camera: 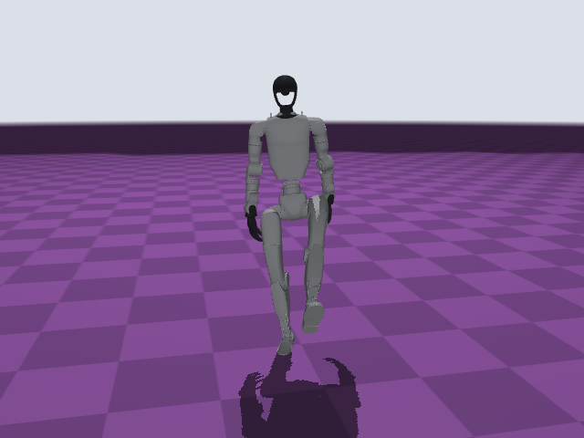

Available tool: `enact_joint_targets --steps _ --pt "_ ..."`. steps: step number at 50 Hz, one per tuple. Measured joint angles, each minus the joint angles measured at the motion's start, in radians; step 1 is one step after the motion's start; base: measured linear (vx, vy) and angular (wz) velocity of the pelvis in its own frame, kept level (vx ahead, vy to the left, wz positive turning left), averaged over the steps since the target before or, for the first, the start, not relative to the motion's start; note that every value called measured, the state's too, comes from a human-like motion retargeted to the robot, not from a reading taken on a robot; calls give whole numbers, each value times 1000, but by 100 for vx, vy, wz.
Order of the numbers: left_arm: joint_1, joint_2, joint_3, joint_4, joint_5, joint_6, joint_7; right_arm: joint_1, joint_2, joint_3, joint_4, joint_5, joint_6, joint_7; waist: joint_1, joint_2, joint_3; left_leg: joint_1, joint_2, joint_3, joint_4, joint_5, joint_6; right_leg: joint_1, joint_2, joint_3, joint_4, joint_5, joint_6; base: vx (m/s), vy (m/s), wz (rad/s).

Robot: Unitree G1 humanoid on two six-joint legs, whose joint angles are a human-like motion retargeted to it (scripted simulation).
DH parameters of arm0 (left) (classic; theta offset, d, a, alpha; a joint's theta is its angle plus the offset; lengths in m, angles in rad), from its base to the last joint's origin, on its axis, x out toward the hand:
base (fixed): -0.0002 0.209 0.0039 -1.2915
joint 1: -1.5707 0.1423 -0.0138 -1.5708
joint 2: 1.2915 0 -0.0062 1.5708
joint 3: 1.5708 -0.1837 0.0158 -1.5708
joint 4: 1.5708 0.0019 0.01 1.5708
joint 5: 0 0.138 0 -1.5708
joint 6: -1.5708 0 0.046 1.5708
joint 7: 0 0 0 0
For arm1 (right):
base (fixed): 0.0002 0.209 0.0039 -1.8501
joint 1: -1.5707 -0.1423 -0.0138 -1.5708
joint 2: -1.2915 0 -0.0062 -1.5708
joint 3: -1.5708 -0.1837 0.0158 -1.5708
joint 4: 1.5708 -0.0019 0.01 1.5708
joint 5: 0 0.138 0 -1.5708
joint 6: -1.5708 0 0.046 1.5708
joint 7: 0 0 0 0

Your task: In place motions

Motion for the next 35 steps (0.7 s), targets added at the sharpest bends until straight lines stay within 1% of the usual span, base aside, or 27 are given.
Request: enact_joint_targets --steps 3,7,12,15,17,18,20,22,23,24,25,27,28,30,31,33,35 --pt "1 4 -10 1 15 8 0 12 11 -4 -21 15 -13 18 -2 3 -13 32 -10 -5 -12 -1 -3 -4 2 -15 -5 -2 4 2 -1 26" --pt "-16 -2 -20 -28 16 10 -8 22 17 0 -14 2 -20 24 -23 20 -46 134 -11 3 -22 -16 -17 -20 20 -43 -27 3 10 0 -2 39" --pt "-54 -12 -40 -83 6 -1 -9 37 16 0 37 -42 -7 14 -83 46 -117 303 20 -27 78 -6 -55 -59 41 -89 -61 12 27 2 0 52" --pt "-83 -8 -65 -114 11 -11 8 54 10 -12 71 -54 -4 9 -133 63 -160 428 36 -109 185 28 -74 -95 50 -134 -70 18 32 5 1 65" --pt "-98 -4 -81 -135 15 -18 20 64 5 -21 93 -44 -4 4 -130 68 -181 535 56 -134 233 53 -90 -128 45 -121 -55 21 41 6 2 -29" --pt "-103 -2 -86 -143 17 -21 24 68 2 -27 101 -34 -6 1 -108 68 -192 582 72 -116 245 63 -97 -144 47 -93 -47 21 43 6 2 -129" --pt "-111 4 -93 -163 21 -28 29 80 -1 -48 113 8 -4 -7 -49 85 -231 718 129 -28 236 6 -170 -152 67 -11 -54 9 64 11 4 -179" --pt "-107 6 -95 -173 24 -32 31 95 -3 -68 117 40 1 -12 -36 105 -260 811 139 75 144 -111 -166 -156 103 23 -67 13 61 17 7 -116" --pt "-106 7 -95 -176 25 -32 28 99 -5 -77 120 56 3 -14 -31 116 -269 838 150 141 94 -128 -144 -152 118 37 -75 16 61 18 7 -49" --pt "-107 8 -95 -174 25 -31 25 101 -8 -86 125 69 8 -15 -53 127 -288 846 146 134 44 -114 -138 -150 124 31 -86 14 65 19 8 9" --pt "-108 8 -96 -169 24 -29 21 104 -11 -95 130 81 15 -18 -88 138 -311 844 136 91 -6 -85 -140 -148 126 15 -100 11 70 5 7 40" --pt "-141 15 -80 -147 22 -20 12 88 -8 -102 133 102 25 -27 -121 136 -330 822 135 109 -40 -60 -153 -180 102 11 -99 11 88 -17 4 24" --pt "-163 19 -73 -138 25 -15 16 82 -4 -110 132 118 25 -39 -129 132 -325 813 129 128 -49 -51 -149 -191 96 8 -96 13 91 -18 5 49" --pt "-203 26 -96 -139 21 -13 24 78 -5 -130 128 157 11 -58 -166 121 -300 812 100 63 -53 -43 -134 -191 81 -48 -101 23 86 -3 10 110" --pt "-213 29 -114 -148 22 -16 22 83 -8 -121 129 169 6 -54 -165 114 -295 810 89 41 -49 -40 -129 -189 76 -60 -104 30 84 10 10 90" --pt "-224 31 -133 -171 29 -18 11 84 -13 -95 135 160 13 -35 -147 100 -296 813 74 37 -50 -39 -121 -190 67 -58 -106 38 82 12 9 -3" --pt "-219 28 -129 -194 36 -18 0 74 -10 -79 137 86 42 -13 -107 93 -304 819 70 70 -58 -45 -118 -199 64 -22 -100 39 86 5 10 -77"
